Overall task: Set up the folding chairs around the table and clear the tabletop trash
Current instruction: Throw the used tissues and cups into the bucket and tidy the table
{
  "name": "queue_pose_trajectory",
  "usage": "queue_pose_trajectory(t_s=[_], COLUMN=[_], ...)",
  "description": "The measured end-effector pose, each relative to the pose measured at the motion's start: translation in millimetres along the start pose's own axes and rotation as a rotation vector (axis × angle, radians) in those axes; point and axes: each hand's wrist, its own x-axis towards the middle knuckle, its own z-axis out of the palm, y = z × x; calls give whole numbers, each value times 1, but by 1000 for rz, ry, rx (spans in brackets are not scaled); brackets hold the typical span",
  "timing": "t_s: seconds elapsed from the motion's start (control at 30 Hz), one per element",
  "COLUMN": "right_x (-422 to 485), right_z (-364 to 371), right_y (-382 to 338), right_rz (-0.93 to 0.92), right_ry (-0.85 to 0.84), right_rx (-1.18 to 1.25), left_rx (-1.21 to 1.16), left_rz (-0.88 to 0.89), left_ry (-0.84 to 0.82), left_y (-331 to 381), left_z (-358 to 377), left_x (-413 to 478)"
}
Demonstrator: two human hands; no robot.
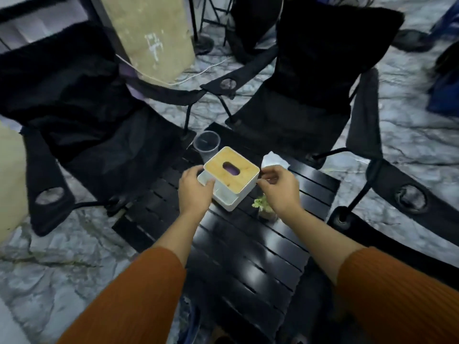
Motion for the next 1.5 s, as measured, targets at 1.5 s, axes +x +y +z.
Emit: queue_pose_trajectory(t_s=[1.5], right_x=[133], right_z=[67], right_y=[-15], right_rz=[-65], right_ry=[123], right_rx=[-200], left_rx=[167], left_rz=[152], left_ry=[243], left_y=[-8], left_z=[-13], left_x=[140])
